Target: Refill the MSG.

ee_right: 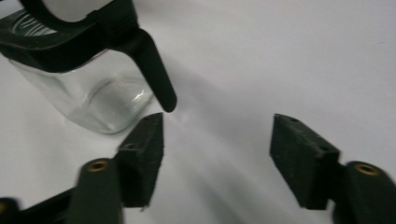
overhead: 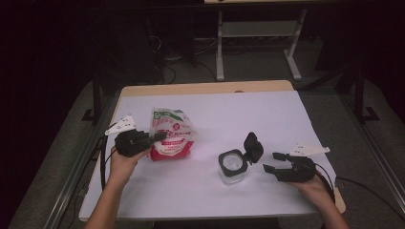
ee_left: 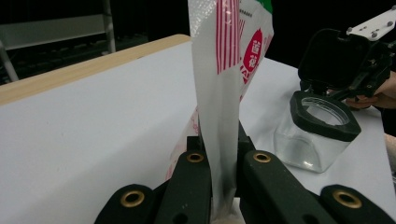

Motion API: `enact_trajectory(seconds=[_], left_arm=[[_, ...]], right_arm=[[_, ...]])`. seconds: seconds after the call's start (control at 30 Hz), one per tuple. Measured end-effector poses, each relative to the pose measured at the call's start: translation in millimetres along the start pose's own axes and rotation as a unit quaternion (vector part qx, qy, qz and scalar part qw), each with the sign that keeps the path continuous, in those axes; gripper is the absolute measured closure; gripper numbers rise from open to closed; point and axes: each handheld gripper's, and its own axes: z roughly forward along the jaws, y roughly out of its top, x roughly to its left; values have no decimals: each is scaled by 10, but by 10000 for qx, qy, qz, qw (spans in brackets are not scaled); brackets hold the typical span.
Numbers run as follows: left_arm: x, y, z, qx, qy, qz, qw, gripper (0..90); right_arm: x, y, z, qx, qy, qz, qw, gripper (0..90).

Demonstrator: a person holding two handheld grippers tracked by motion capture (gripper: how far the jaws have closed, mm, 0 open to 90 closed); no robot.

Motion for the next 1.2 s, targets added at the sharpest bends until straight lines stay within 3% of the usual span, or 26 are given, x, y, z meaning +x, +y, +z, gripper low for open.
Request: enact_trajectory(seconds=[0.13, 0.2, 0.3, 0.7, 0.93, 1.2], left_arm=[[-59, 1, -37, 17, -55, -7, 10000, 900], [-79, 10, -63, 18, -58, -52, 10000, 900], [-104, 22, -94, -3, -121, -49, 9999, 900], [-286, 219, -142, -118, -283, -48, 9995, 900], [-370, 291, -127, -169, -454, 64, 9988, 900], [-423, 275, -100, -100, -546, 48, 9984, 900]], right_arm=[[63, 12, -81, 43, -7, -38, 10000, 546], [81, 15, -133, 20, 27, -32, 10000, 714], [129, 21, -182, 4, 124, -73, 9999, 891], [473, -20, -338, 51, 507, -279, 9983, 899], [644, 46, -308, 14, 741, -471, 9961, 899], [856, 158, -266, -114, 1012, -644, 9927, 899]])
